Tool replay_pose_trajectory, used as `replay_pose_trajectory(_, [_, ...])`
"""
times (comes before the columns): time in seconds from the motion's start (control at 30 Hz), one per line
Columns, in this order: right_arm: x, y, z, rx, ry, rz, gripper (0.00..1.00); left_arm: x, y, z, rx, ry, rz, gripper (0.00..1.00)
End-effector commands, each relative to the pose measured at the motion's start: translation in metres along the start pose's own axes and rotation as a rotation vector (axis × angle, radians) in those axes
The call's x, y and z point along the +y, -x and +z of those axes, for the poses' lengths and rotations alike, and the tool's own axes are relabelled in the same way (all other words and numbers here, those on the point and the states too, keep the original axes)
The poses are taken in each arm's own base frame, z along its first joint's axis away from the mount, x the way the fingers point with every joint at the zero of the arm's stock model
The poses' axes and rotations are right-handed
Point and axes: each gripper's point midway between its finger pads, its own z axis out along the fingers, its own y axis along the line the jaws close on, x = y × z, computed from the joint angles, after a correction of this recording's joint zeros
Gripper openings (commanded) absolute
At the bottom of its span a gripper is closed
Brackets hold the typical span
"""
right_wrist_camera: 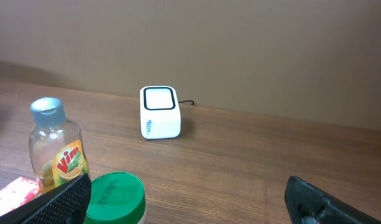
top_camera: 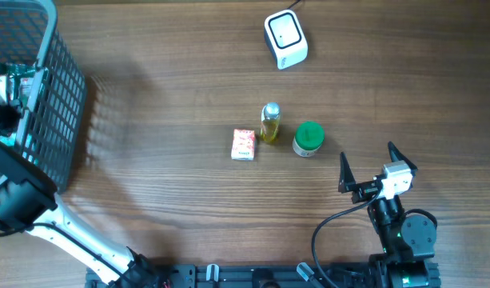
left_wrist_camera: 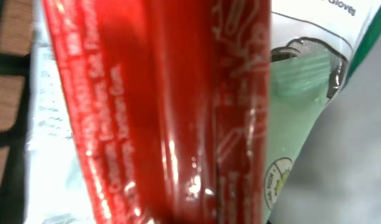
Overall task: Scan the item barcode
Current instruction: 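Grasp the green 3M glove packet in the basket with the left gripper, then lift the glove packet out and carry it toward the scanner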
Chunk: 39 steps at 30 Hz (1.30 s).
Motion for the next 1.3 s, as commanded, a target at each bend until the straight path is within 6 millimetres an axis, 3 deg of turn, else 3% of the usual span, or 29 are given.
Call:
replay_pose_trajectory(0.0, [0.001,0.001,0.0,-0.004,0.007,-0.006,1.0,0.006,0.033,-0.078,-0.168,0.052,-0.114,0.15])
replay_pose_trajectory(0.13, [0.001,0.001,0.0,-0.004,0.007,-0.006,1.0,0.002,0.053,-0.14,-0.301,0.094,-0.119,0.15])
replay_pose_trajectory(0.3, [0.001,0.001,0.0,-0.004,0.007,-0.006,1.0,-0.004,0.075,-0.241,-0.538,0.16,-0.133,0.15])
replay_pose_trajectory(0.4, [0.001,0.001,0.0,-0.004,0.007,-0.006,1.0,-0.006,0.078,-0.303,-0.688,0.187,-0.186,0.15])
replay_pose_trajectory(0.53, [0.001,0.001,0.0,-0.004,0.007,-0.006,1.0,-0.016,0.068,-0.38,-0.864,0.184,-0.274,0.13])
replay_pose_trajectory(0.63, [0.001,0.001,0.0,-0.004,0.007,-0.006,1.0,-0.044,0.059,-0.425,-0.972,0.087,-0.289,0.13])
replay_pose_trajectory(0.77, [0.001,0.001,0.0,-0.004,0.007,-0.006,1.0,-0.11,0.045,-0.475,-1.074,-0.155,-0.211,0.13])
replay_pose_trajectory(0.9, [0.001,0.001,0.0,-0.004,0.007,-0.006,1.0,-0.164,0.017,-0.49,-1.024,-0.341,-0.206,0.11])
replay_pose_trajectory(1.03, [0.001,0.001,0.0,-0.004,0.007,-0.006,1.0,-0.216,-0.011,-0.474,-0.867,-0.466,-0.15,0.09])
replay_pose_trajectory(1.1, [0.001,0.001,0.0,-0.004,0.007,-0.006,1.0,-0.235,-0.021,-0.457,-0.764,-0.491,-0.146,0.06])
replay_pose_trajectory(1.17, [0.001,0.001,0.0,-0.004,0.007,-0.006,1.0,-0.263,-0.035,-0.415,-0.569,-0.45,-0.125,0.04])
replay_pose_trajectory(1.27, [0.001,0.001,0.0,-0.004,0.007,-0.006,1.0,-0.289,-0.041,-0.387,-0.458,-0.427,-0.068,0.04])
